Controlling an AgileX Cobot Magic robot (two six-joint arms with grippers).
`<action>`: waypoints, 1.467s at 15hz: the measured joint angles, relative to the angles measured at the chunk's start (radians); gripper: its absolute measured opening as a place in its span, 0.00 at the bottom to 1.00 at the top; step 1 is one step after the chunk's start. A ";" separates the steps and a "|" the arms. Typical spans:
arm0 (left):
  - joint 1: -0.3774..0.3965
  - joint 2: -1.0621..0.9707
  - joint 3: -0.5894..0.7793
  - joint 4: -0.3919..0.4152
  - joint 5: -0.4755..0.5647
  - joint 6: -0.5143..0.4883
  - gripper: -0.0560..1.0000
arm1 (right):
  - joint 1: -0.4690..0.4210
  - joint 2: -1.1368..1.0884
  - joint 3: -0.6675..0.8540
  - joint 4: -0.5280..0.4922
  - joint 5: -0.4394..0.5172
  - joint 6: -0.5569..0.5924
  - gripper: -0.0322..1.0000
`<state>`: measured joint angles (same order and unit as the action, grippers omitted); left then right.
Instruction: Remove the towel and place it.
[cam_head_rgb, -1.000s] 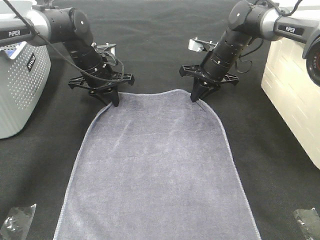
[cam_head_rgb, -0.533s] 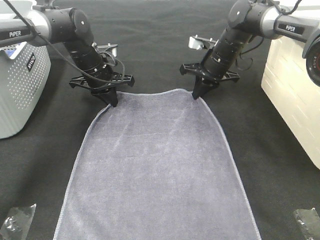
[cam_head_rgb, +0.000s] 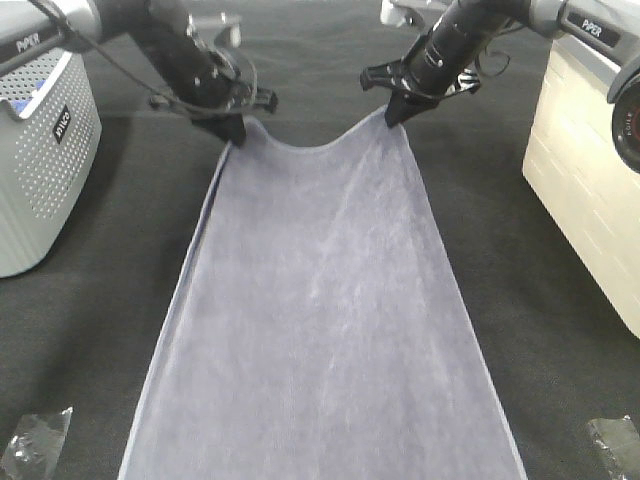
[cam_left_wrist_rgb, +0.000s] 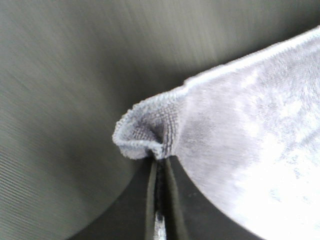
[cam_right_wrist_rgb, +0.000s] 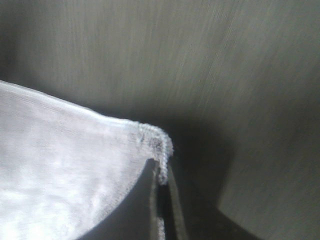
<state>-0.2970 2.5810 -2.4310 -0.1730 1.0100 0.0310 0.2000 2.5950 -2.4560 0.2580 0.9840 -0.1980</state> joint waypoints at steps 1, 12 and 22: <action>0.000 0.000 -0.022 0.024 -0.019 0.000 0.07 | 0.000 0.000 -0.006 0.000 -0.025 0.000 0.05; -0.002 0.005 -0.033 0.126 -0.494 0.001 0.07 | 0.000 0.000 -0.011 -0.023 -0.424 -0.026 0.05; -0.002 0.113 -0.033 0.133 -0.605 0.022 0.07 | 0.000 0.083 -0.014 -0.008 -0.500 -0.026 0.05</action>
<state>-0.2990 2.6940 -2.4640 -0.0400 0.4050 0.0530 0.2000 2.6780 -2.4700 0.2500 0.4840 -0.2240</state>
